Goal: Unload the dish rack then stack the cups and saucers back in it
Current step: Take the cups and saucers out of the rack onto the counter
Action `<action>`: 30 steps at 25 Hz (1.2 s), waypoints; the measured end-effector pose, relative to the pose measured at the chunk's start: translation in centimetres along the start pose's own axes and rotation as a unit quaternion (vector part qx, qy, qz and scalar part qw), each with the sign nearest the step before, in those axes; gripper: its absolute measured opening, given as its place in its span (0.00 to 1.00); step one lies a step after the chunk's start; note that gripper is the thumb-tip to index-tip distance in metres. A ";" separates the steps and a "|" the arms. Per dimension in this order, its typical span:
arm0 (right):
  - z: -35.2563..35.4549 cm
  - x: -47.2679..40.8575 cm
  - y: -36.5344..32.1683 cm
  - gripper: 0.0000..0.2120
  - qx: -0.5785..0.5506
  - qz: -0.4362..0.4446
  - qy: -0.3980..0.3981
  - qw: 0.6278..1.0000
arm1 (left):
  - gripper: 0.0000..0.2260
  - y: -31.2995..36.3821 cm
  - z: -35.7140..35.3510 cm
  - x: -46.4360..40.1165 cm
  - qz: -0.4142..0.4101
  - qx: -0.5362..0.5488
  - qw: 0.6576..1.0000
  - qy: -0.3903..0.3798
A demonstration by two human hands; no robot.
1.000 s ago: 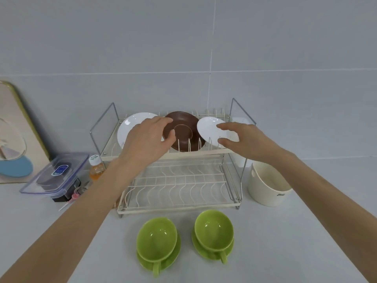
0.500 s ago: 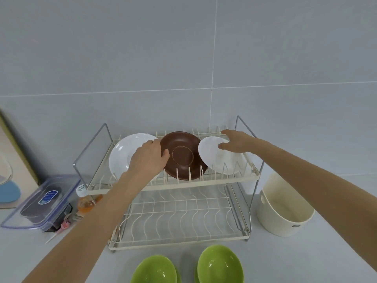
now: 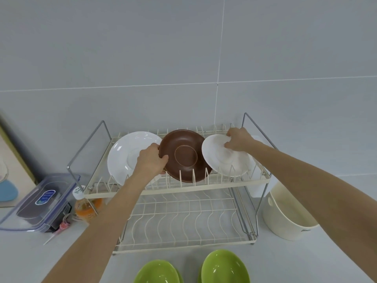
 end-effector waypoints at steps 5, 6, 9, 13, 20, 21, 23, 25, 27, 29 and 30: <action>1.3 0.4 -0.5 0.14 -0.100 0.020 0.046 0.994 | 0.12 0.1 0.1 0.3 0.004 0.024 1.000 -0.020; 1.5 0.8 -0.6 0.14 -0.109 0.032 0.049 0.992 | 0.13 0.2 0.1 0.3 0.005 0.033 0.999 -0.015; 2.1 2.0 -0.8 0.14 -0.136 0.061 0.059 0.987 | 0.14 0.1 0.6 0.5 0.016 0.073 0.997 0.022; 3.6 4.0 -0.7 0.14 -0.235 0.073 0.092 0.965 | 0.12 -0.2 1.7 1.3 0.026 0.164 0.984 0.069; 4.8 9.7 -0.4 0.10 -0.533 0.096 0.032 0.840 | 0.14 1.2 4.6 5.4 -0.024 0.291 0.946 0.144; 4.8 10.7 0.0 0.09 -0.562 0.098 0.025 0.821 | 0.14 1.2 4.6 6.2 -0.030 0.306 0.940 0.146; 4.3 12.7 1.0 0.08 -0.590 0.097 0.019 0.801 | 0.14 0.8 4.4 8.0 -0.032 0.333 0.932 0.142; 3.1 14.7 2.3 0.06 -0.605 0.090 0.018 0.791 | 0.14 -0.2 3.7 9.7 -0.017 0.351 0.927 0.129; 1.4 16.7 3.6 0.05 -0.621 0.087 0.020 0.779 | 0.14 -1.1 2.6 11.6 0.009 0.361 0.925 0.116; -0.5 18.6 5.1 0.05 -0.636 0.068 0.025 0.768 | 0.14 -2.0 1.2 13.7 0.012 0.384 0.917 0.106; -1.5 19.5 5.8 0.05 -0.644 0.054 0.028 0.762 | 0.13 -2.4 0.4 14.8 0.010 0.397 0.912 0.101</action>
Point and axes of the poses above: each hand's wrist, its own x-axis away from the middle knuckle, its own z-axis out of the back of the hand, y = z × x, the point moved 1 cm from there along -x, towards the middle knuckle, and after that the axes turned 8 degrees about -y, right-handed, at the moved point
